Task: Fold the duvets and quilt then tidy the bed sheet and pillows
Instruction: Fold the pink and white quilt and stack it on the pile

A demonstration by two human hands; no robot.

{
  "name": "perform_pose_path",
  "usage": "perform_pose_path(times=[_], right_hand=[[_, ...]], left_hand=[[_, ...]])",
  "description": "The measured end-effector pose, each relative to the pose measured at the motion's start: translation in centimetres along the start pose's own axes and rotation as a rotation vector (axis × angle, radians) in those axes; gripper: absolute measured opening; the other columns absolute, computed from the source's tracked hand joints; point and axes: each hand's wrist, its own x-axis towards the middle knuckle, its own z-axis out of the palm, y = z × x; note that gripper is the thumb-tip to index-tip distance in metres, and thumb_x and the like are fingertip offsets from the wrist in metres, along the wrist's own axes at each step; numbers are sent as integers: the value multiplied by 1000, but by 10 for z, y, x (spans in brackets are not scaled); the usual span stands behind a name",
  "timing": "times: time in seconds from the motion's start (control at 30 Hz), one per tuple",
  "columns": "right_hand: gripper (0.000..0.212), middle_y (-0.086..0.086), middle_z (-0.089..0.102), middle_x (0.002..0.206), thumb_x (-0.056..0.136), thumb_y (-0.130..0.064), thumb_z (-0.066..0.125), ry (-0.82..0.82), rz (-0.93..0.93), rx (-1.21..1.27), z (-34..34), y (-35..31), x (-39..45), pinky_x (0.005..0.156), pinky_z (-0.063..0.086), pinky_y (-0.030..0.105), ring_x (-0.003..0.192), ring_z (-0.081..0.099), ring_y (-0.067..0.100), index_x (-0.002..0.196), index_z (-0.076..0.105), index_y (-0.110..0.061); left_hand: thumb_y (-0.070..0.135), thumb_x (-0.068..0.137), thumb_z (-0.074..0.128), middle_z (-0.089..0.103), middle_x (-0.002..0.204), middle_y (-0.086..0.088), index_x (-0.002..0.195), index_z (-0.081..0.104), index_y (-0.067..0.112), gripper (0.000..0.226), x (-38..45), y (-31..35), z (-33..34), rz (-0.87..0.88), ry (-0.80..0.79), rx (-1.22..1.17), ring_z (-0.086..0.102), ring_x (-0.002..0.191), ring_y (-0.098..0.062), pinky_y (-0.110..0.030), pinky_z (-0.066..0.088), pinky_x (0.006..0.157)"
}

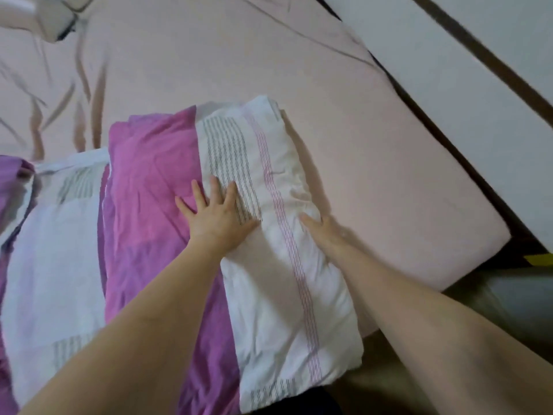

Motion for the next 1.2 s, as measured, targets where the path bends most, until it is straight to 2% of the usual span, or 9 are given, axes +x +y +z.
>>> perform_pose_path(times=[0.17,0.33,0.47,0.67,0.8,0.9,1.0,1.1,1.2], right_hand=[[107,6,46,142,60,-70,74,-127,145,93,6,7,30,95,40,31,126,48,23,145,37,-15],[93,6,55,132,62,-46,85,-129,134,123,0,15,24,89,43,30,107,55,21,137,46,-8],[82,5,53,135,73,-29,82,-34,-36,181,12,2,12,84,43,26,110,56,20,142,43,-10],[60,14,53,135,86,-24,68,133,-128,54,24,3,-2,92,41,28,119,54,27,137,46,-1],[62,16,51,137,86,-25,68,125,-94,47,25,4,-6,100,43,35,124,51,30,138,44,-1],[64,16,47,141,88,-24,67,139,-66,48,23,-5,-15,103,40,35,127,47,31,140,39,1],[73,11,40,147,86,-35,65,138,-84,29,33,-12,-27,110,33,38,133,41,28,146,32,-9],[101,12,39,145,67,-69,55,214,-22,-126,54,-4,-28,108,31,48,131,39,32,148,21,-20],[96,16,33,146,80,-65,56,315,20,-274,64,-3,-39,109,28,45,134,33,35,149,15,-13]], left_hand=[[83,77,34,-24,158,-2,152,-13,30,104,0,-6,42,-51,-23,-61,-24,143,-37,-67,-10,109],[83,72,45,-25,157,-7,153,-8,27,111,-2,-9,30,-134,20,-88,-22,143,-39,-68,-4,110],[84,62,57,-17,156,-23,153,-7,25,126,-6,-46,12,-466,188,-232,-15,143,-45,-71,-3,107],[79,48,73,21,153,-27,152,-5,9,148,-27,-76,23,-927,66,-645,23,140,-45,-66,6,112],[88,32,69,36,147,-21,144,33,3,145,-37,-98,23,-955,-79,-660,33,135,-40,-54,27,112],[87,33,71,26,150,-22,145,28,10,142,-51,-118,27,-937,-81,-680,20,140,-40,-57,19,114],[74,32,83,32,148,-19,146,14,5,150,-63,-128,37,-901,-42,-956,35,134,-39,-56,29,111],[62,45,86,47,138,-21,141,32,-5,128,-68,-130,37,-844,-97,-984,50,121,-38,-48,45,100],[57,60,83,59,125,-22,125,53,-4,95,-72,-123,30,-731,-46,-913,58,109,-38,-45,51,91]])
